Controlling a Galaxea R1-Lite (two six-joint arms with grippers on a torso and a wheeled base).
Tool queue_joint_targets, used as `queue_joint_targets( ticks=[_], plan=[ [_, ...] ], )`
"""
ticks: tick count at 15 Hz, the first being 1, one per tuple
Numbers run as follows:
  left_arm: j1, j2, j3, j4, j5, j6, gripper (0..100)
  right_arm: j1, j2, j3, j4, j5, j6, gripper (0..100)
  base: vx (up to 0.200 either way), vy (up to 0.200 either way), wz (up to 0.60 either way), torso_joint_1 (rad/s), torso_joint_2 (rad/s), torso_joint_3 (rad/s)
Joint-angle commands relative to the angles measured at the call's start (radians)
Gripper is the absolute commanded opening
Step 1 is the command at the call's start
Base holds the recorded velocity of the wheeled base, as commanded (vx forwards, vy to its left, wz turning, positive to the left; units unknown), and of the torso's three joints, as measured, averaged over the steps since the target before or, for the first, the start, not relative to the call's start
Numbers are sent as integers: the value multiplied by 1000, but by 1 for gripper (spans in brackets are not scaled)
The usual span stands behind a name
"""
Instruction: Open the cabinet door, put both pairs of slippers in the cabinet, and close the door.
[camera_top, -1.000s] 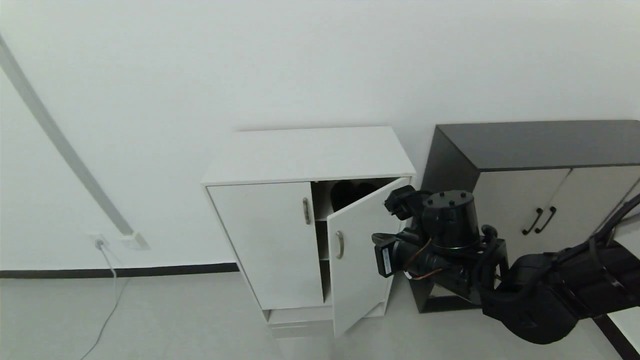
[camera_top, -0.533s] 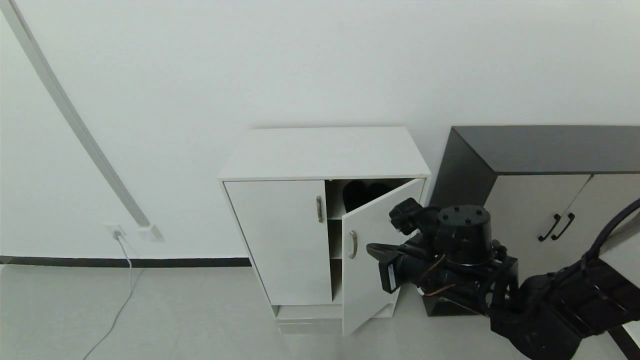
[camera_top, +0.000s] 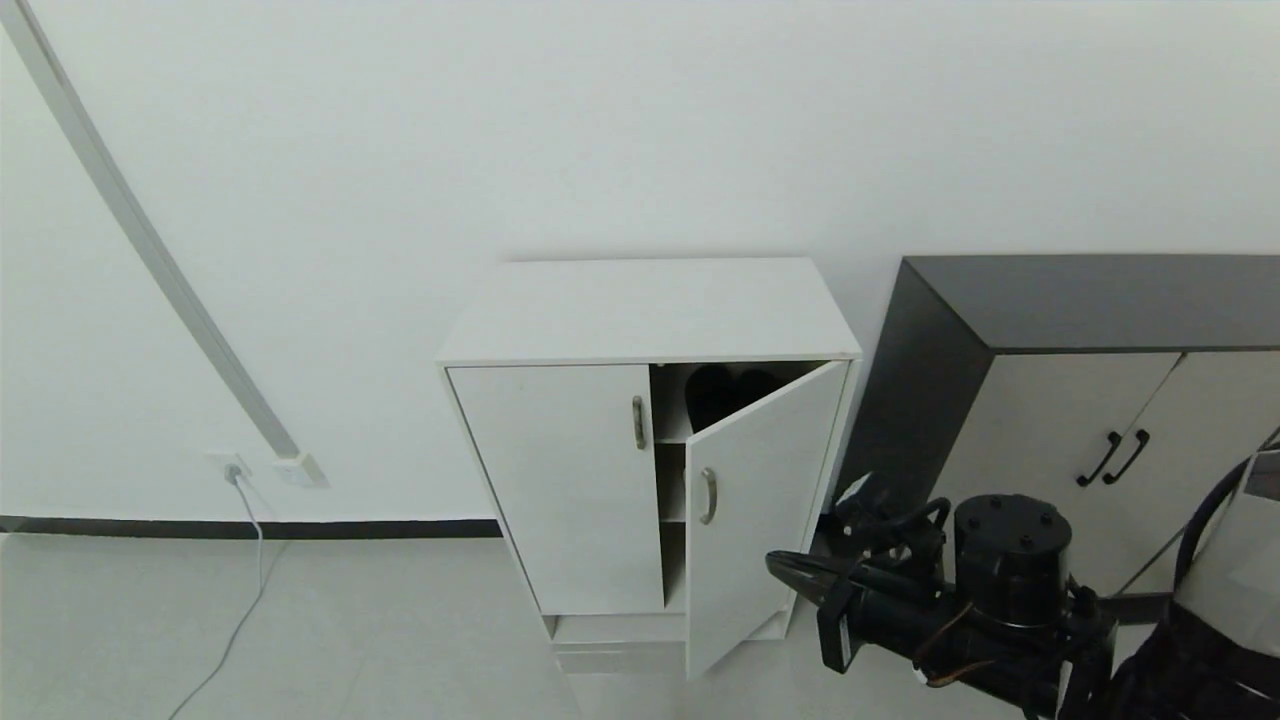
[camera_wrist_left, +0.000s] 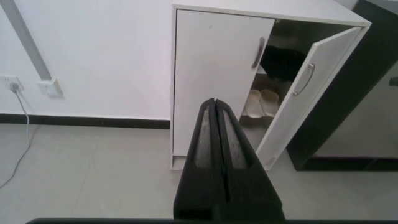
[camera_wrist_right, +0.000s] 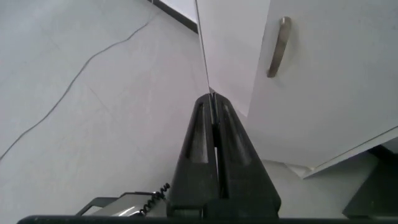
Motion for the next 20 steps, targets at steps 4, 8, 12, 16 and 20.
queue_joint_targets(
  ticks=[4, 8, 12, 16, 20],
  plan=[
    [0, 1, 1, 0, 1, 0, 0, -1, 58, 66, -49, -1, 0, 0, 150, 0, 0, 2, -3, 4],
    [0, 1, 1, 0, 1, -2, 0, 1, 63, 75, -61, -1, 0, 0, 0, 0, 0, 0, 0, 0],
    [0, 1, 1, 0, 1, -2, 0, -1, 106, 8, -72, -2, 0, 0, 0, 0, 0, 0, 0, 0],
    [0, 1, 1, 0, 1, -2, 0, -16, 166, -123, 22, -33, 1, 0, 0, 0, 0, 0, 0, 0],
    [0, 1, 1, 0, 1, -2, 0, -56, 216, -294, 134, -50, 7, 0, 0, 0, 0, 0, 0, 0]
  ],
)
